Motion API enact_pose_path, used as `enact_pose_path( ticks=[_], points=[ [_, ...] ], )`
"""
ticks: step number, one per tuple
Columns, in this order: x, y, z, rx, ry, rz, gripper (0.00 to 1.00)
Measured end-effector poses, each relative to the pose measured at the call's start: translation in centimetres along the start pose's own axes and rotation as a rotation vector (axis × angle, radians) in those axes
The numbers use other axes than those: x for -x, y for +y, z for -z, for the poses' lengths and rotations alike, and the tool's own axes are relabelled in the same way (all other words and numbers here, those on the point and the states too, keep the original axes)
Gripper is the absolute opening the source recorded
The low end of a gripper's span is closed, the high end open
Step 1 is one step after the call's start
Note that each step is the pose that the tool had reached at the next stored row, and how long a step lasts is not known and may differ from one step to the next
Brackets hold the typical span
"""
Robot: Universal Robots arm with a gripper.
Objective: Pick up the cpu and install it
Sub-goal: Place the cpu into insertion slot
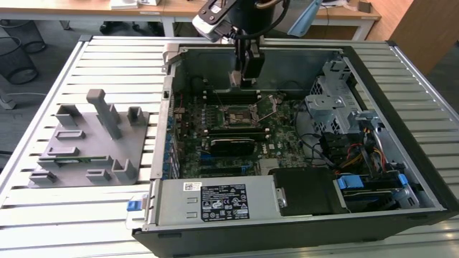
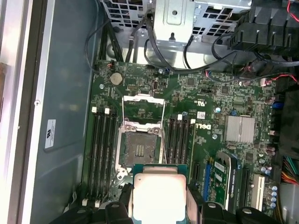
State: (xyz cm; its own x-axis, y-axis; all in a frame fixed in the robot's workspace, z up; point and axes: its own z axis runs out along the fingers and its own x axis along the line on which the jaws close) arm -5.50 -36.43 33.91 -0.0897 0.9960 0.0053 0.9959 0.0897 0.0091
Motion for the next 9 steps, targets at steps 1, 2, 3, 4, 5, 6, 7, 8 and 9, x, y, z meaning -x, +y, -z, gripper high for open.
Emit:
enact_pose_path(
  ticks=[1, 2, 3, 4, 5, 6, 7, 8, 9],
  points=[
    [0.0, 0.01, -0.03, -0.0001, -0.0005, 0.0, 0.54],
    [0.0, 0.02, -0.08, 0.0, -0.0004, 0.0, 0.54],
    [0.0, 0.02, -0.14, 0.0003, -0.0005, 0.0, 0.54],
    [0.01, 0.04, -0.22, 0.0003, -0.0004, 0.0, 0.54],
    [0.01, 0.05, -0.32, 0.0003, -0.0006, 0.0, 0.54],
    [0.01, 0.06, -0.49, 0.0003, -0.0006, 0.001, 0.54],
    [0.01, 0.06, -0.68, 0.0004, -0.0005, 0.001, 0.54],
    [0.01, 0.06, -0.86, 0.0004, -0.0004, 0.001, 0.54],
    [0.01, 0.07, -1.03, 0.0004, -0.0005, 0.001, 0.54]
  ],
)
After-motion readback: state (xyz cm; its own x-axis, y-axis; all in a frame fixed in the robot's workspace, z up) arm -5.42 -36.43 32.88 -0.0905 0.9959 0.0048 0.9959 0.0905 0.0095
